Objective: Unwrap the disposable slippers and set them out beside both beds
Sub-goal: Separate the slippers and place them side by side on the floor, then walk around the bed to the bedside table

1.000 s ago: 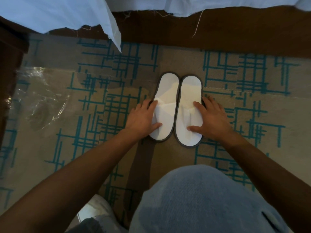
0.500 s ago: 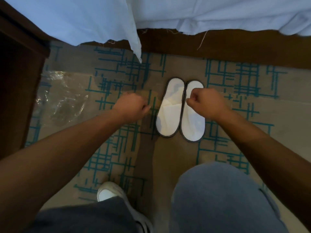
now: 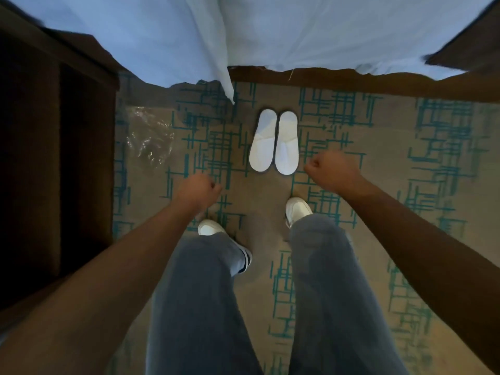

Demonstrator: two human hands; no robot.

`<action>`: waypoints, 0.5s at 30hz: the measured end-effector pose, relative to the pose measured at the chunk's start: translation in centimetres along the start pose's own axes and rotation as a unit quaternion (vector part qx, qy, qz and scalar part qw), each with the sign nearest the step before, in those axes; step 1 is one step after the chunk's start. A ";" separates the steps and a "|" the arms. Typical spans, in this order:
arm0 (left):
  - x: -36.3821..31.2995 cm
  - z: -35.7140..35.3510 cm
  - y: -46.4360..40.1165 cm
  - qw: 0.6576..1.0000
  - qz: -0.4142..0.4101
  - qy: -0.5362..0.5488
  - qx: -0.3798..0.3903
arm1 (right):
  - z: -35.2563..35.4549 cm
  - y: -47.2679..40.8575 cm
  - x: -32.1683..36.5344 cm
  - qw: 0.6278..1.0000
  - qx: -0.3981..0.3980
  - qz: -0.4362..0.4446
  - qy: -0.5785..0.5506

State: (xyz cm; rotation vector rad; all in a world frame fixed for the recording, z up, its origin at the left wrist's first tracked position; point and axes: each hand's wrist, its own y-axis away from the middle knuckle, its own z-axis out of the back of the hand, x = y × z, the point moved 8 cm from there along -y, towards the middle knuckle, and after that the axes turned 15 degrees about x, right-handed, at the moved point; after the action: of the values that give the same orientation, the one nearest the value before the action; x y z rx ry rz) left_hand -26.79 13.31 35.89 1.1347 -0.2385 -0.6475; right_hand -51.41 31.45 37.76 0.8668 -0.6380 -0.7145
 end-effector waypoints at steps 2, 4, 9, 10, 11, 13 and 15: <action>-0.2 0.1 3.7 0.999 0.003 0.044 0.009 | 0.2 4.3 -0.5 1.000 0.008 -0.012 -0.007; -0.4 0.4 7.7 0.999 0.005 0.036 0.039 | 0.2 8.1 -1.0 0.999 0.027 -0.030 -0.011; -3.3 0.3 18.6 0.991 -0.007 -0.112 0.079 | 0.9 18.0 0.1 0.996 0.072 -0.041 -0.033; -4.0 0.0 20.1 0.989 -0.015 -0.123 0.085 | 1.0 19.8 0.6 0.996 0.080 -0.034 -0.027; -4.7 -0.2 21.7 0.988 -0.021 -0.120 0.092 | 1.3 21.7 1.2 0.996 0.088 -0.028 -0.020; -5.5 -0.6 24.3 0.990 -0.031 -0.093 0.103 | 2.3 25.3 2.5 0.995 0.096 -0.018 0.003; -6.3 -0.6 26.4 0.991 -0.033 -0.073 0.109 | 3.5 28.2 3.3 0.995 0.083 -0.010 0.047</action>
State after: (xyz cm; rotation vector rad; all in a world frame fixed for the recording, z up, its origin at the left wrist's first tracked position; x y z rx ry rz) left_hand -22.11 24.48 60.17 1.3098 -0.4061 -0.7783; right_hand -43.77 40.06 63.96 1.0556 -0.6117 -0.6407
